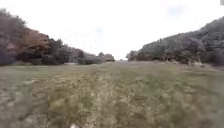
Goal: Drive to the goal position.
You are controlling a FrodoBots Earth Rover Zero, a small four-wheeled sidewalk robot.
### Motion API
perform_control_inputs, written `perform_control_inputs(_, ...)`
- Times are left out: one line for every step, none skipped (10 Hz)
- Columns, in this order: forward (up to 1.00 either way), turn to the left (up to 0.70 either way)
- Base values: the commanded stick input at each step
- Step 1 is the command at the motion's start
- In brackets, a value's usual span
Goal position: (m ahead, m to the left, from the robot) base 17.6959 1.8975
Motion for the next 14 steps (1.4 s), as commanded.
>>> perform_control_inputs(1.00, 0.00)
perform_control_inputs(1.00, 0.00)
perform_control_inputs(1.00, 0.00)
perform_control_inputs(1.00, 0.00)
perform_control_inputs(1.00, -0.07)
perform_control_inputs(1.00, -0.16)
perform_control_inputs(1.00, -0.37)
perform_control_inputs(1.00, -0.39)
perform_control_inputs(1.00, -0.16)
perform_control_inputs(1.00, -0.08)
perform_control_inputs(1.00, 0.00)
perform_control_inputs(1.00, 0.00)
perform_control_inputs(1.00, 0.00)
perform_control_inputs(1.00, 0.00)
